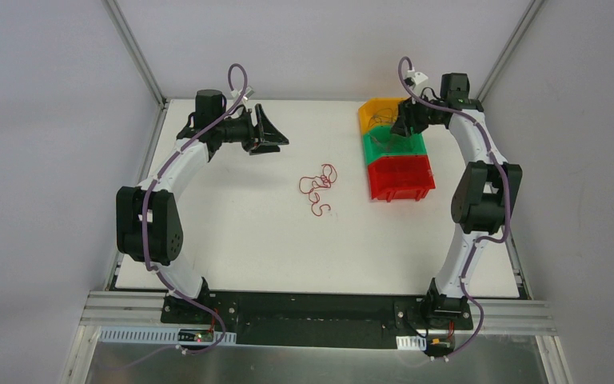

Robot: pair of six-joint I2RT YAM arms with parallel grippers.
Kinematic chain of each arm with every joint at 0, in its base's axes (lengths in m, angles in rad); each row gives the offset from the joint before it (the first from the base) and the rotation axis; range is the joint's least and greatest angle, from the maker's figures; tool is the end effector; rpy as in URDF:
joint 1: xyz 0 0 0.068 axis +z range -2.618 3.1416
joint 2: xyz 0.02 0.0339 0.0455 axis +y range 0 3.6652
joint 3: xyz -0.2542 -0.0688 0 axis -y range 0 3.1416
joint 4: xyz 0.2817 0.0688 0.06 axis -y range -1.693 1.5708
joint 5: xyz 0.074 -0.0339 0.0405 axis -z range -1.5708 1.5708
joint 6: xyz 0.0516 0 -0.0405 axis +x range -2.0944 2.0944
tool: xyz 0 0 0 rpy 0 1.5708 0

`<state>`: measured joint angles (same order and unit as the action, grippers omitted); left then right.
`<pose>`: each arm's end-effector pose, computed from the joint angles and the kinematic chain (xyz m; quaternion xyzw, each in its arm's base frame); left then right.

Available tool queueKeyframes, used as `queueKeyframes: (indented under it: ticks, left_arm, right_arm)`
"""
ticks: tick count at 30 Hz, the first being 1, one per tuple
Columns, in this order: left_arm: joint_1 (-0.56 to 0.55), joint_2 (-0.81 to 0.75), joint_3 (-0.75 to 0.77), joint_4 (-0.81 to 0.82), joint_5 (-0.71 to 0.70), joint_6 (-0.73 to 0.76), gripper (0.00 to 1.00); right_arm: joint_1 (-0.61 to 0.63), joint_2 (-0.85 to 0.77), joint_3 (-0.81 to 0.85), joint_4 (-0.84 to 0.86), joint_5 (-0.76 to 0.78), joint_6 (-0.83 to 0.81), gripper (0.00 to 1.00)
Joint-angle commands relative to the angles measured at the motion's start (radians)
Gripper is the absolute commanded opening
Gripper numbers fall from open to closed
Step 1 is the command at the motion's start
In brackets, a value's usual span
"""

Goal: Untangle the cables

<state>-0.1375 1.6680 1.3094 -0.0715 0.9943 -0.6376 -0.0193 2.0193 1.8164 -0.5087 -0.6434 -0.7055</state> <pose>0.4124 -0.1007 0.2812 0.0664 0.7805 -0.5510 0.2877 0.5060 0.0212 0.2693 -0.4142 0.7679 0.1287 0.4714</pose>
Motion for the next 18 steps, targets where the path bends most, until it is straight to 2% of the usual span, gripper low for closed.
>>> queueKeyframes:
  ticks: [1, 9, 18]
  left_arm:
    - [0.001, -0.011, 0.007, 0.004, 0.030, 0.033, 0.63]
    - [0.004, -0.002, 0.002, 0.003, 0.024, 0.033, 0.62]
    - [0.009, -0.002, -0.003, 0.004, 0.021, 0.031, 0.62]
  right_arm:
    - [0.019, 0.057, 0.123, 0.064, 0.085, 0.130, 0.45]
    - [0.050, 0.130, 0.152, 0.099, 0.168, 0.179, 0.44]
    - [0.066, 0.217, 0.167, 0.210, 0.240, 0.311, 0.39]
